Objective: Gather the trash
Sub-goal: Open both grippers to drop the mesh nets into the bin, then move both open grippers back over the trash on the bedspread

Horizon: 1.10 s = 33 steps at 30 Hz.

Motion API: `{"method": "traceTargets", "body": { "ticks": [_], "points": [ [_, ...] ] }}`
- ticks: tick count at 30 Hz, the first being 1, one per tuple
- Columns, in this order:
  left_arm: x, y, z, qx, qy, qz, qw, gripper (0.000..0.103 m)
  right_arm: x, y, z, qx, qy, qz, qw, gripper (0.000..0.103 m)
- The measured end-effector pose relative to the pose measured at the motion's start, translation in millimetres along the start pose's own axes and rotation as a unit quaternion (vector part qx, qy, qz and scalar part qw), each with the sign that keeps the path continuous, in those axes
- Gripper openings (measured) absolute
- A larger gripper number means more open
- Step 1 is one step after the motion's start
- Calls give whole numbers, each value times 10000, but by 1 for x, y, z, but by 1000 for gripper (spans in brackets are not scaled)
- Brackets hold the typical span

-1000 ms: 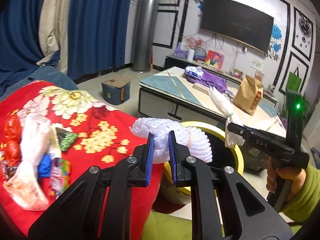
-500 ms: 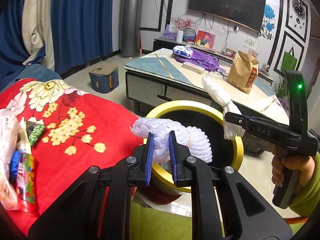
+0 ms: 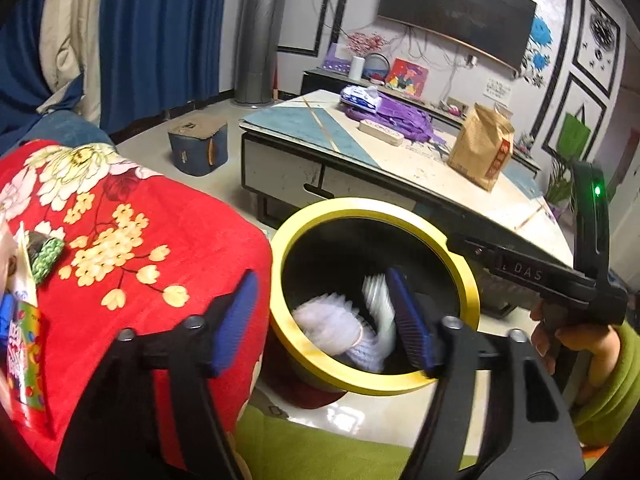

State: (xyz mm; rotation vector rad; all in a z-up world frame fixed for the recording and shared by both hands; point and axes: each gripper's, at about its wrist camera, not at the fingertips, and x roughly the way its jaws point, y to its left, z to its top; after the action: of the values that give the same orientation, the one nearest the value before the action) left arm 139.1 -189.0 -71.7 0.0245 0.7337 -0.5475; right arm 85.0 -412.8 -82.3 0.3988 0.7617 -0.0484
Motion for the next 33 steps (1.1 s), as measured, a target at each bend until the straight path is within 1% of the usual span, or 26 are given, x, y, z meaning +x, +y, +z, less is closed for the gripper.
{"method": "traceTargets", "body": {
  "ticks": [1,3,6,10,13,20,23,33],
  "points": [
    [-2,2,0,-43,-35,19,10000,81,-1,1,0,1,-17,-1,10000,52],
    [-10,7,1,-163,-158,27,9997,85,-2,2,0,-31,-63,42,10000,53],
    [-21,11,2,-252,-358,171,9989,92,-9,13,1,-210,-222,170,9994,58],
    [-42,19,3,-374,-641,389,9965,92,-19,31,1,-478,-427,331,9974,65],
    [-56,27,2,-470,-812,597,9938,92,-23,42,1,-621,-519,381,9960,67],
    [-84,48,0,-770,-1125,961,9860,92,-32,62,-2,-861,-657,499,9929,70],
    [-95,53,-2,-807,-1241,1082,9830,92,-35,71,-2,-943,-710,569,9914,73],
    [-129,70,-8,-939,-1571,1489,9718,92,-45,123,-6,-1507,-804,962,9806,77]
  ]
}}
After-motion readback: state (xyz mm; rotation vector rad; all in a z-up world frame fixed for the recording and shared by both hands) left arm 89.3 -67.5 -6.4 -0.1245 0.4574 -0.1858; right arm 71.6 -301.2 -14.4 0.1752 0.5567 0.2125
